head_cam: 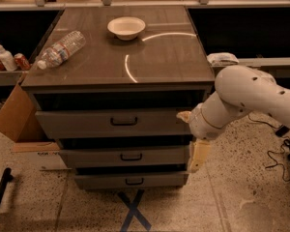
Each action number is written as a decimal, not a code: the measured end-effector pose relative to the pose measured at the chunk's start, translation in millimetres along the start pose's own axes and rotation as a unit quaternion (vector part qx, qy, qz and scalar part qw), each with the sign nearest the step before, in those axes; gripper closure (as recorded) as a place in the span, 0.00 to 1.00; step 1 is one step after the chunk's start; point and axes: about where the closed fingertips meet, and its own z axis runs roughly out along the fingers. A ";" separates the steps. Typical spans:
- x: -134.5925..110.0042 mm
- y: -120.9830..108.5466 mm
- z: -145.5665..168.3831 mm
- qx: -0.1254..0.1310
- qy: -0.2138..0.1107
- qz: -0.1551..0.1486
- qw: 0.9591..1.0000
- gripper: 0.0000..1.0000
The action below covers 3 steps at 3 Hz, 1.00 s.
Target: Open top drawer
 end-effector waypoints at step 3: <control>-14.7 -51.2 14.5 0.018 0.037 -0.071 0.997 0.00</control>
Offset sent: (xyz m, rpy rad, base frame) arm 0.0571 0.0182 0.0125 -0.1028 -0.1428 0.1124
